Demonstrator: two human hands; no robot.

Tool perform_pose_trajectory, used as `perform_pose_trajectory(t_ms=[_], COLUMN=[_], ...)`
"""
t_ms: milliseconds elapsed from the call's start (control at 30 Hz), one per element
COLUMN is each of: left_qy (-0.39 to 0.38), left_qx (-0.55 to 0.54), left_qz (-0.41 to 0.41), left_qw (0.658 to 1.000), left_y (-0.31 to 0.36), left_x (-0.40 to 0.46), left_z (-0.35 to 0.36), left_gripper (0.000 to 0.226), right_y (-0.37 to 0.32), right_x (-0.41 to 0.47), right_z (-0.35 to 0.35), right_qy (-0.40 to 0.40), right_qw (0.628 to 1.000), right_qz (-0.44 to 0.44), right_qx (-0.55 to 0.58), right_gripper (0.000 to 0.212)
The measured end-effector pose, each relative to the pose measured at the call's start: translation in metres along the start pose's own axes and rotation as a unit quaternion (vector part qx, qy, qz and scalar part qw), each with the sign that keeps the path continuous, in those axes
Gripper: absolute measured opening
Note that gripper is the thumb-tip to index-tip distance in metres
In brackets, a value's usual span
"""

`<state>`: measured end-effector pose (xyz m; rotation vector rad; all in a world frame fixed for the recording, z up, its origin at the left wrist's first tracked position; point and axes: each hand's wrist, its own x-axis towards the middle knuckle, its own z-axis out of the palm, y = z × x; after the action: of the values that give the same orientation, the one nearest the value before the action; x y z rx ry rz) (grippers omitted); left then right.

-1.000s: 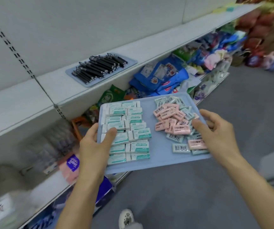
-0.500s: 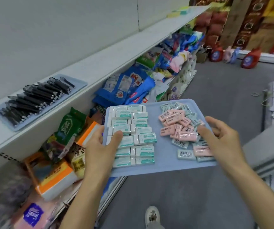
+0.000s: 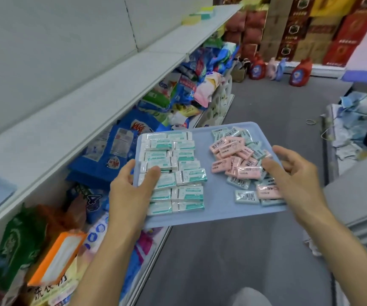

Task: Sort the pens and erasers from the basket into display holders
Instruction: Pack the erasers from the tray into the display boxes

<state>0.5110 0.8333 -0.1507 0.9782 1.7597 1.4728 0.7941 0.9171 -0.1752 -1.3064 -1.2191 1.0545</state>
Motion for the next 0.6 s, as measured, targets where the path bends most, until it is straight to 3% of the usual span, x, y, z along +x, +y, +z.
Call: perform_pose_trajectory(t_ms=[67, 167, 300, 467, 600], left_qy=[-0.012, -0.008, -0.006, 0.031, 0.04], left_qx=[-0.006, -0.025, -0.048, -0.071, -0.049], left_qz=[0.0, 0.005, 0.006, -0.005, -0.008], left_qw=[1.0, 1.0, 0.999, 0.997, 0.998], left_y=[0.004, 0.011, 0.028, 0.05, 0.064], left_x=[0.027, 0.065, 0.108, 0.17, 0.227], left_z=[0.031, 0.081, 0.151, 0.23, 0.272], left_gripper=[0.036, 0.019, 0.022, 0.03, 0.014], right_y=[0.001, 0.003, -0.001, -0.008, -0.001], right_x=[0.04, 0.101, 0.187, 0.297, 0.379], right_z=[-0.008, -0.023, -0.046, -0.066, -0.065], right_qy=[0.005, 0.002, -0.023, -0.045, -0.047], right_qw=[1.0, 1.0, 0.999, 0.998, 0.998], right_qz=[-0.007, -0.019, -0.023, -0.038, -0.043], right_qx=[-0.001, -0.008, -0.017, -0.023, -0.023], right_gripper=[0.039, 0.024, 0.02, 0.029, 0.038])
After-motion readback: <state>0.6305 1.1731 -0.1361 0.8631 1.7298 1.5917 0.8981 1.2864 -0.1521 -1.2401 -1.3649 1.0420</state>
